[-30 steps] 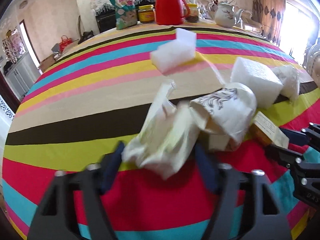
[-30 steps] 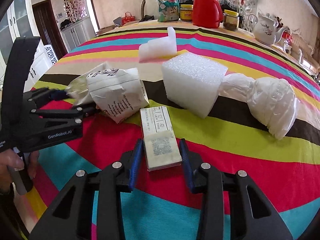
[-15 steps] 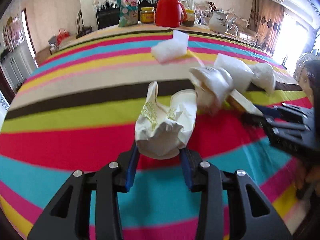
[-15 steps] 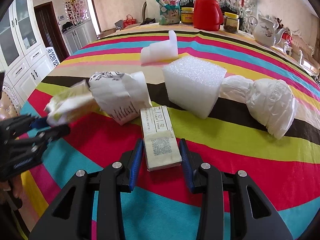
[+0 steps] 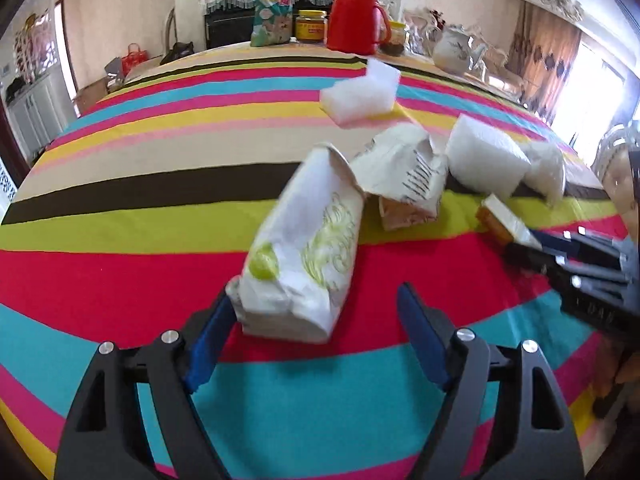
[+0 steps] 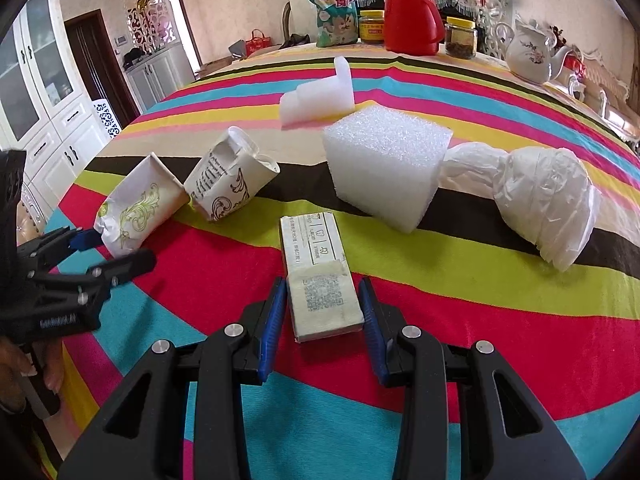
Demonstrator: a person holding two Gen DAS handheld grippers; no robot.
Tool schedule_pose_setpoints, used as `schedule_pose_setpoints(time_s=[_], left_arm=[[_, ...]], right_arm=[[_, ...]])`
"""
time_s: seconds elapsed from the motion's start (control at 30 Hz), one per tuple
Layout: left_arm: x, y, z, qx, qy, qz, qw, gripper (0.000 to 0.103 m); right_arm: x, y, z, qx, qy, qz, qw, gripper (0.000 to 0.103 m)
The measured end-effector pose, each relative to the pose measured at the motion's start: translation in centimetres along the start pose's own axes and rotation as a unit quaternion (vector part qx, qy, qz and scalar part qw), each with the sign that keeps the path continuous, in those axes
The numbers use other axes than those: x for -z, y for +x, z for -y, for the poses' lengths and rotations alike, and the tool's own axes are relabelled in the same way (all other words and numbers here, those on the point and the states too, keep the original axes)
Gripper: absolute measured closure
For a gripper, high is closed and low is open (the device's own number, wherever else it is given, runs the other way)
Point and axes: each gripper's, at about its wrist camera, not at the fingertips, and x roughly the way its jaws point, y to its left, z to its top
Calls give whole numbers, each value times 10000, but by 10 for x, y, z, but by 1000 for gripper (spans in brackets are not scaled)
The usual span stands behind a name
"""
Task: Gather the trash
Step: 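Grasp a white paper bag with the left tool while the right tool grasps a small cardboard box, then carry the paper bag and cardboard box to the wastebasket and release them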
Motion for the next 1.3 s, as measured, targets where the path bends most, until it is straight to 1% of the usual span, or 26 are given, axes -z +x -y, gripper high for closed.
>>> schedule_pose_setpoints(time_s=[0.03, 0.17, 0.2, 0.23, 0.33, 0.37, 0.43, 0.47, 0.57, 0.63, 0.77, 0.9, 0.97, 1.17, 1.3], left_arm=[[-2, 1, 1, -13, -1, 20, 10000, 25], [-14, 8, -2, 130, -162, -19, 9998, 25], [-15, 11, -3, 129, -198, -38, 9997, 31], [-14, 13, -3, 169, -229, -75, 9996, 47], [-9, 5, -1, 208, -293, 147, 9992, 50], [-8, -1, 1, 184, -227, 260, 9992, 50], [-5, -20, 6, -35, -56, 564, 9984, 50], [-4, -31, 8, -93, -55, 672, 9977, 50], [6, -57, 5, -80, -285, 853, 9959, 50], [14, -69, 3, -184, -393, 1033, 9937, 50], [26, -82, -4, -329, -562, 1410, 9879, 50], [30, -86, -12, -294, -601, 1633, 9843, 50], [32, -84, -15, -261, -545, 1672, 9841, 50], [28, -73, -22, -59, -613, 1503, 9867, 49], [29, -76, -14, -101, -451, 1571, 9865, 49]], right_arm=[[0, 0, 0, -10, 9, -8, 10000, 67], [1, 0, 1, -11, 32, -4, 10000, 67], [0, 0, 1, -9, 30, 1, 10000, 67], [1, -1, 1, -11, 31, 12, 10000, 67], [1, -3, 1, -10, 29, 74, 10000, 67], [1, -3, 0, -8, 15, 93, 10000, 67], [1, -5, -2, 7, -34, 147, 9999, 67], [2, -7, -2, 17, -54, 186, 9998, 67], [2, -10, -5, 43, -114, 258, 9996, 67], [2, -9, -5, 51, -115, 261, 9996, 67], [2, -11, -5, 75, -69, 321, 9994, 67], [2, -14, -5, 150, -74, 410, 9990, 67], [2, -15, -7, 177, -73, 450, 9988, 67], [3, -19, -18, 294, -257, 593, 9975, 67], [3, -21, -19, 319, -320, 638, 9969, 67]])
